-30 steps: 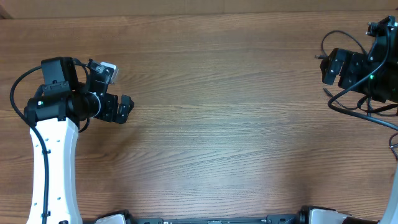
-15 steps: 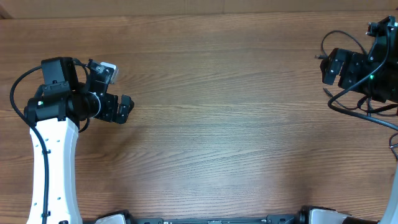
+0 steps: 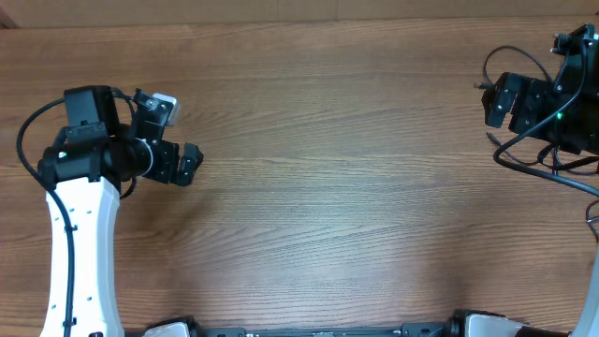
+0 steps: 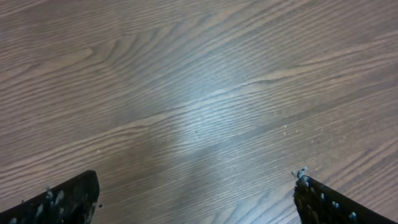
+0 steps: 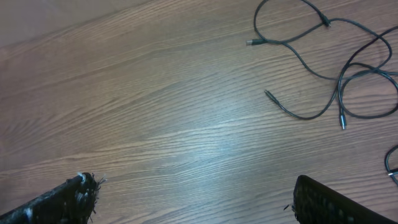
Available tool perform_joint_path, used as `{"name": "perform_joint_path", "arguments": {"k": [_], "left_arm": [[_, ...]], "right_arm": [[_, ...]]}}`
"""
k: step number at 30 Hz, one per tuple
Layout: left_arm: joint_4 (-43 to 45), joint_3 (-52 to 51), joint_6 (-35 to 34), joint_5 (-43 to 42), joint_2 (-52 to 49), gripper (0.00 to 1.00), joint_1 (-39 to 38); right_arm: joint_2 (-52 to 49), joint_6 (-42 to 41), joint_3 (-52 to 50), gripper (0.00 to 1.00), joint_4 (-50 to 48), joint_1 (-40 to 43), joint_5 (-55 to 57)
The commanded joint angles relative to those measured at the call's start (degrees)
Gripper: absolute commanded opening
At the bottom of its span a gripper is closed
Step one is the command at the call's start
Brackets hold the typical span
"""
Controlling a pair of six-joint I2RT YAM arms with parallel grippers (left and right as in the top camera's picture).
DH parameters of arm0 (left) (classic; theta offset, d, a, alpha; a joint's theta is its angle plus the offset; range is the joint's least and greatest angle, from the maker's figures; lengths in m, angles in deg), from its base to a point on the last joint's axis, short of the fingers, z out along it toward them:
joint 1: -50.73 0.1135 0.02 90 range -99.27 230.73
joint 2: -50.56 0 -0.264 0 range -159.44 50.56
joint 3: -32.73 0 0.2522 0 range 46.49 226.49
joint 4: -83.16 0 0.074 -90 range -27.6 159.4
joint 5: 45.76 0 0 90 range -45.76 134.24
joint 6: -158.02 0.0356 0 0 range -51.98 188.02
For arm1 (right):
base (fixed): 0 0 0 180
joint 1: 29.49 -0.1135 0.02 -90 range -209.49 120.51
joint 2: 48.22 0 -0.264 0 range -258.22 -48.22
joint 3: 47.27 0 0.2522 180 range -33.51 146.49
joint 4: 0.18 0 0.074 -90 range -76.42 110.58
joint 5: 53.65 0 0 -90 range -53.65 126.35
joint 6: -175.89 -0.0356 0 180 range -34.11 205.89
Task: Untangle cables
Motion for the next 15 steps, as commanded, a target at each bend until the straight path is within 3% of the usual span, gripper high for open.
{"name": "perform_joint_path", "arguments": {"k": [1, 11, 15], "left_arm": [[0.2, 0.07, 0.68, -0.85, 0.76, 1.0, -3.06], [2.8, -3.41, 0.63, 1.68, 4.96, 1.0, -12.55], [7.78, -7.91, -4.39, 1.66, 7.93, 1.0, -12.5]], "right_arm": [[0.15, -0.15, 1.29, 1.0, -0.22, -0.22, -0.04], [0.15, -0.15, 1.29, 1.0, -0.22, -0.22, -0.04], [0.15, -0.15, 1.29, 1.0, -0.22, -0.22, -0.04]]}}
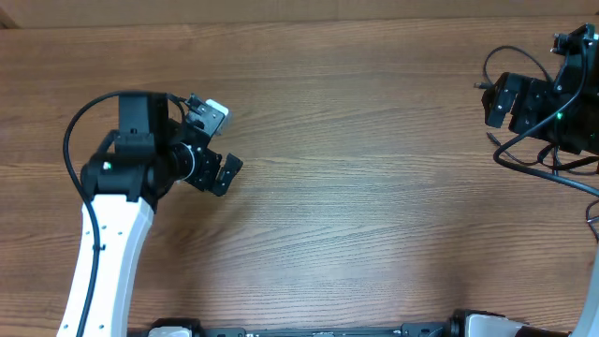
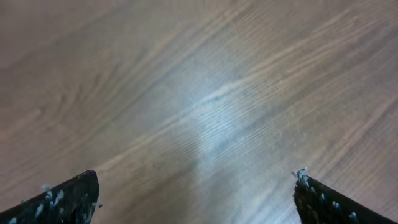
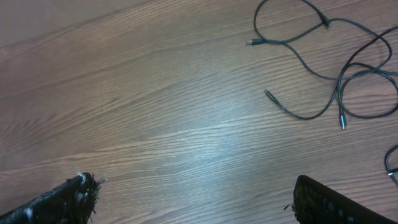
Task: Untangle cables
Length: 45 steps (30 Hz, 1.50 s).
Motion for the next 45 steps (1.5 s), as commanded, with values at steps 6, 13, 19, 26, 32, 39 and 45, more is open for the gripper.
{"name": "perform_joint_path", "arguments": {"k": [6, 13, 19, 26, 32, 39, 45], "left_arm": [[11.02, -12.44, -4.39, -2.08, 10.32, 1.0, 0.09], [26.43, -23.87, -9.29, -4.17, 21.62, 1.0, 0.07], [40.83, -34.69, -12.2, -5.2, 31.43, 1.0, 0.09], [59.74, -49.55, -16.83, -4.72, 42.71, 1.0, 0.09], [75.58, -61.37, -22.21, -1.22, 51.93, 1.0, 0.09], [78.2, -67.49, -24.26, 3.23, 61.66, 1.0, 0.09], [73.53, -67.49, -23.8, 6.21, 66.18, 0.99, 0.09]], "right_arm": [[0.15, -0.15, 1.29, 1.0, -0.22, -0.22, -0.04], [0.15, -0.15, 1.29, 1.0, -0.22, -0.22, -0.04], [0.15, -0.15, 1.29, 1.0, -0.22, -0.22, -0.04], [0.15, -0.15, 1.29, 1.0, -0.22, -0.22, -0.04], [0.15, -0.15, 1.29, 1.0, -0.22, -0.22, -0.04], [0.15, -0.15, 1.29, 1.0, -0.22, -0.22, -0.04], [0.15, -0.15, 1.29, 1.0, -0.22, -0.22, -0.04]]}}
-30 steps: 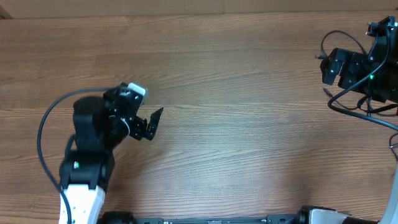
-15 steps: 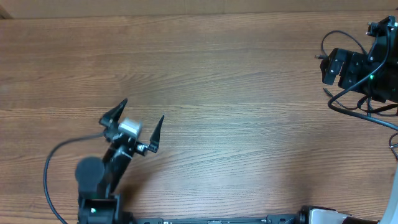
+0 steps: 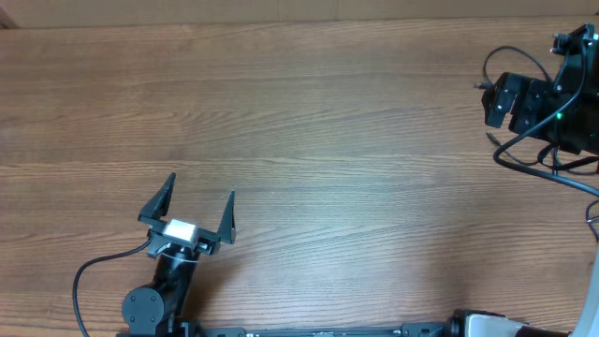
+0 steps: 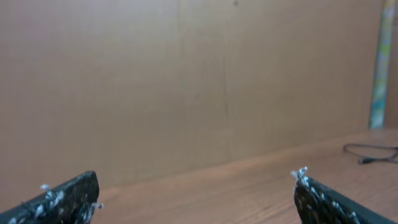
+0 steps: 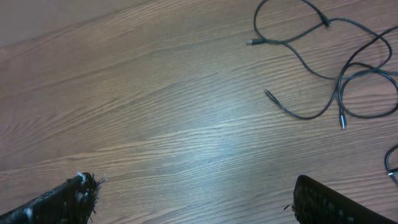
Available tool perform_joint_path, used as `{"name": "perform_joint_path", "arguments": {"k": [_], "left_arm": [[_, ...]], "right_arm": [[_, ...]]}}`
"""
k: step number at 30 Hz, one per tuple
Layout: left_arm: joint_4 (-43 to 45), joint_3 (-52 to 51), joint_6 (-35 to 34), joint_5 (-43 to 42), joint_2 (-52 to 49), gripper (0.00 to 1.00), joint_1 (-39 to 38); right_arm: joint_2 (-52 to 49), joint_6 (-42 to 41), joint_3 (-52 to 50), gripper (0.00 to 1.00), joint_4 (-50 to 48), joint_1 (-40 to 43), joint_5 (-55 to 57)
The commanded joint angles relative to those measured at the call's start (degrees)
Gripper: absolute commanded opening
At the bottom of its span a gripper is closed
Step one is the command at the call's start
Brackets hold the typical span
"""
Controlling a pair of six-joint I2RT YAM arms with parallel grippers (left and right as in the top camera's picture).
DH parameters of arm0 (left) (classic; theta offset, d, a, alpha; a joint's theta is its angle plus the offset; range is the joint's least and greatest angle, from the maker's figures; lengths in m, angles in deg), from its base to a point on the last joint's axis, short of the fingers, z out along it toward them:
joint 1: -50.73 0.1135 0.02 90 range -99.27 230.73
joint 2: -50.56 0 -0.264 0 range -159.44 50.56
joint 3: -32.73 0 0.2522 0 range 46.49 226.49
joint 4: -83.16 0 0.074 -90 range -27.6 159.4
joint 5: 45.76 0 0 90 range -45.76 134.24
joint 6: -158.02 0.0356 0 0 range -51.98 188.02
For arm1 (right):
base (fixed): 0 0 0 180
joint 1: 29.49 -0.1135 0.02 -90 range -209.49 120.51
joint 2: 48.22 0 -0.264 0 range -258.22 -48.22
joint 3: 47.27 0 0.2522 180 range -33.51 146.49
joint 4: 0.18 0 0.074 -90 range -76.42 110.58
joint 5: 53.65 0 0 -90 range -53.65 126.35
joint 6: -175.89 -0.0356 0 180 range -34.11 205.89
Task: Untangle cables
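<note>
Thin dark cables [image 5: 320, 65] lie loosely looped on the wooden table, with several plug ends showing, at the upper right of the right wrist view. Overhead, cable loops [image 3: 506, 53] curve around my right arm at the far right. My right gripper [image 5: 196, 202] is open above bare wood, left of the cables, also visible overhead as the right gripper [image 3: 496, 100]. My left gripper [image 3: 194, 208] is open near the front edge and holds nothing. Its camera looks level across the table, with a cable end [image 4: 372, 153] far off to the right.
The brown wooden table [image 3: 337, 140] fills the overhead view. A plain tan wall [image 4: 186, 81] stands behind the table's far edge. More dark cable [image 3: 591, 217] runs along the right border.
My left arm has moved from the left middle of the table back to the front edge. Its gripper now points level at the far wall, still open. The right arm and cables are unchanged.
My left gripper was open over bare wood at the far left, then a little farther right, and now sits pulled back at the front edge. My right gripper stayed open over the table beside the cables throughout.
</note>
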Motion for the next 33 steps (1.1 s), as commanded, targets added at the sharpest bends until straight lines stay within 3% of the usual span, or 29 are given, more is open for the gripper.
{"name": "perform_joint_path", "arguments": {"k": [1, 7, 15, 28, 33], "left_arm": [[-2.93, -0.24, -0.87, 3.58, 2.58, 1.0, 0.09], [-17.2, -0.24, 0.22, 8.94, 9.44, 1.0, 0.09], [-28.79, -0.24, 0.2, 14.8, 9.35, 1.0, 0.37], [-28.59, -0.24, 7.5, 15.02, 9.35, 1.0, 0.39], [-28.41, -0.24, 6.82, 14.29, 9.35, 1.0, 0.37]], "right_arm": [[0.15, -0.13, 1.29, 1.0, -0.24, -0.22, -0.02], [0.15, -0.13, 1.29, 1.0, -0.24, -0.22, -0.02], [0.15, -0.13, 1.29, 1.0, -0.24, -0.22, -0.02], [0.15, -0.13, 1.29, 1.0, -0.24, -0.22, -0.02], [0.15, -0.13, 1.29, 1.0, -0.24, -0.22, -0.02]]}}
